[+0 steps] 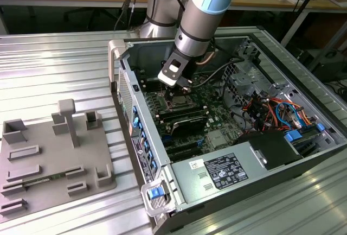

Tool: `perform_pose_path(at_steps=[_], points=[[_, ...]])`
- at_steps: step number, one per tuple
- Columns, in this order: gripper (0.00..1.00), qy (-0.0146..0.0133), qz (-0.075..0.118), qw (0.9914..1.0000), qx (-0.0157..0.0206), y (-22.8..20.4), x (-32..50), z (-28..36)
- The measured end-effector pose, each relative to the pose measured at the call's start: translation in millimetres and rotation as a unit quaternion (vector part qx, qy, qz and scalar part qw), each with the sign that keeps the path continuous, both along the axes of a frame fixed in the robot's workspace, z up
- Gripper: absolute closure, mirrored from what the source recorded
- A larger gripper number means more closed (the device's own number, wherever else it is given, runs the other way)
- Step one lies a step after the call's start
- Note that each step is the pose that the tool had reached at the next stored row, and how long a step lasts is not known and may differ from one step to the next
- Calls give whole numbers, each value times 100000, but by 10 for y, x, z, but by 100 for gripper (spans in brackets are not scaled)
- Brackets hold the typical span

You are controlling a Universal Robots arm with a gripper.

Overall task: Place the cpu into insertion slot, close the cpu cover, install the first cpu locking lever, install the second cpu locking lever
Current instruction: 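Close the cpu cover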

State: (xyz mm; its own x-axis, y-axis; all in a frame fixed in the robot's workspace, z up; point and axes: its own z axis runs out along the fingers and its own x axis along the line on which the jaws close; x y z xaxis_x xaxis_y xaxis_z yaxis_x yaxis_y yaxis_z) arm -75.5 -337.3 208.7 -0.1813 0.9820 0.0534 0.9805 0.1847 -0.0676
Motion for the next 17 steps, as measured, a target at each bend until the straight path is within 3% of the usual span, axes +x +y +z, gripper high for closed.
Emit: perform_pose_path(at_steps=[9, 13, 17], points=[[89, 4, -1, 100000, 135, 1, 0, -22], [89, 5, 2, 100000, 135, 1, 0, 88], [89, 4, 13, 100000, 131, 1, 45, 105]])
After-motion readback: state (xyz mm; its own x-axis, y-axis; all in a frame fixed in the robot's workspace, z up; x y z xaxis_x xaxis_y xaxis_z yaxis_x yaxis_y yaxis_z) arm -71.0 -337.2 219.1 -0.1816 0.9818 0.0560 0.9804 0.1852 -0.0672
